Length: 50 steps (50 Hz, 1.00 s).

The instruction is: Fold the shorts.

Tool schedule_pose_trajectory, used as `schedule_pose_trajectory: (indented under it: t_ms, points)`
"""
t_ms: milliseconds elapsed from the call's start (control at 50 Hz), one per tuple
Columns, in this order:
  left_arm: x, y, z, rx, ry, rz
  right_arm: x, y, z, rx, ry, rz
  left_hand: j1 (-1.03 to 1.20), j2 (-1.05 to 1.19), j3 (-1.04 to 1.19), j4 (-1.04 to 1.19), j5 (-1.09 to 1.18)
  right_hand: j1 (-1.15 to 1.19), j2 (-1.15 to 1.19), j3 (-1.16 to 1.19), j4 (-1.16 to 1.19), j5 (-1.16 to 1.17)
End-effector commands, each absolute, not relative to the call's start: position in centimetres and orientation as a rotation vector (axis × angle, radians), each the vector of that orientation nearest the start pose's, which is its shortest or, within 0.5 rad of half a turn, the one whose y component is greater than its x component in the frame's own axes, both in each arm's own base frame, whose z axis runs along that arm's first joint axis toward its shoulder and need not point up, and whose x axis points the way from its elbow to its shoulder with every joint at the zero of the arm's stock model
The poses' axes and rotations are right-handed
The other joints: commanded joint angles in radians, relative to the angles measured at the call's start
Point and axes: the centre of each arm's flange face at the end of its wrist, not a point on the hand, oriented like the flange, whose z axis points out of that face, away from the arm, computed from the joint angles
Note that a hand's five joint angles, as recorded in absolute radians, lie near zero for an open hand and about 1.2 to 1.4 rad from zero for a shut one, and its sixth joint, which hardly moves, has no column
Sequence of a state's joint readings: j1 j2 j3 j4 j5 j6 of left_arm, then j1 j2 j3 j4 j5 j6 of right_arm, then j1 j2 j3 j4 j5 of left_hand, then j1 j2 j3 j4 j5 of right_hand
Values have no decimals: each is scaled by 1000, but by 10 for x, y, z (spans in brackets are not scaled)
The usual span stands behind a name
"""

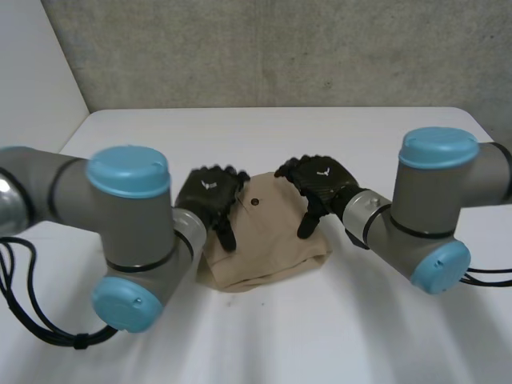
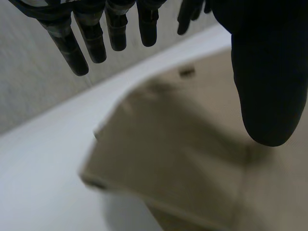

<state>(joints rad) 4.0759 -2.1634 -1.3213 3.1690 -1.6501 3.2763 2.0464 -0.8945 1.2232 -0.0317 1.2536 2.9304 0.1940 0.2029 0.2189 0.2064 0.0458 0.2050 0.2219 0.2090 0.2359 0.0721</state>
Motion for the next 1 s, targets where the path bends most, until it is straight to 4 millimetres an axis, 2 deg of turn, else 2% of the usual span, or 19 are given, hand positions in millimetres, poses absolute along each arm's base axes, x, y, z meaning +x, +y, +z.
schedule_pose_trajectory:
  t_ms: [20, 180, 340, 400, 440, 480, 500, 560, 600, 620, 680, 720, 740, 760, 820, 880, 1000]
  points:
    - [-339, -243, 142, 969, 2619, -1744, 335, -302, 145, -1032, 2127, -1390, 2, -7, -23, -10, -24, -30, -47, -34, -61, -72]
    - [-343, -260, 132, 963, 2556, -1716, 334, -304, 129, -1126, 2161, -1374, 2, -7, -23, -10, -24, -30, -47, -34, -61, -72]
    - [-338, -272, 145, 1049, 2467, -1696, 332, -301, 134, -1239, 2149, -1422, -16, -25, -41, -28, -42, -30, -47, -34, -61, -72]
    - [-340, -269, 150, 1085, 2457, -1711, 332, -297, 153, -1226, 2119, -1476, -19, -28, -44, -31, -45, -30, -47, -34, -61, -72]
    - [-342, -266, 170, 1110, 2444, -1774, 331, -297, 166, -1212, 2104, -1523, -19, -28, -44, -31, -45, -30, -47, -34, -61, -72]
    - [-340, -264, 188, 1117, 2433, -1824, 329, -297, 190, -1163, 2074, -1625, -19, -28, -44, -31, -45, -30, -47, -34, -61, -72]
    - [-338, -261, 206, 1121, 2425, -1873, 327, -297, 199, -1132, 2065, -1664, -19, -28, -44, -31, -45, -30, -47, -34, -61, -72]
    - [-335, -257, 228, 1116, 2412, -1929, 315, -299, 240, -934, 2035, -1835, -19, -28, -44, -31, -45, -30, -47, -34, -61, -72]
    - [-324, -258, 253, 1060, 2381, -1987, 307, -299, 261, -826, 2020, -1917, -19, -28, -44, -31, -45, -30, -47, -34, -61, -72]
    - [-319, -259, 263, 1031, 2367, -2010, 297, -300, 278, -724, 2022, -1984, -19, -28, -44, -31, -45, -30, -47, -34, -61, -72]
    - [-296, -262, 300, 872, 2343, -2113, 273, -299, 305, -557, 2045, -2106, -10, -19, -35, -22, -36, -30, -47, -34, -61, -72]
    - [-283, -264, 315, 763, 2355, -2151, 263, -298, 314, -506, 2059, -2152, -1, -10, -26, -13, -27, -30, -47, -34, -61, -72]
    - [-269, -266, 326, 647, 2374, -2174, 259, -297, 317, -490, 2064, -2168, 2, -7, -23, -11, -24, -30, -47, -34, -61, -72]
    - [-263, -267, 330, 599, 2385, -2174, 252, -294, 322, -465, 2077, -2190, 2, -7, -23, -10, -24, -30, -47, -34, -61, -72]
    - [-245, -265, 339, 488, 2426, -2154, 247, -290, 325, -475, 2087, -2197, -1, -10, -26, -13, -27, -30, -47, -34, -61, -72]
    - [-239, -260, 340, 475, 2448, -2134, 244, -285, 327, -500, 2102, -2181, -1, -10, -26, -13, -27, -30, -47, -34, -61, -72]
    - [-241, -255, 339, 486, 2459, -2130, 245, -282, 328, -527, 2103, -2147, -7, -16, -32, -19, -33, -30, -47, -34, -61, -72]
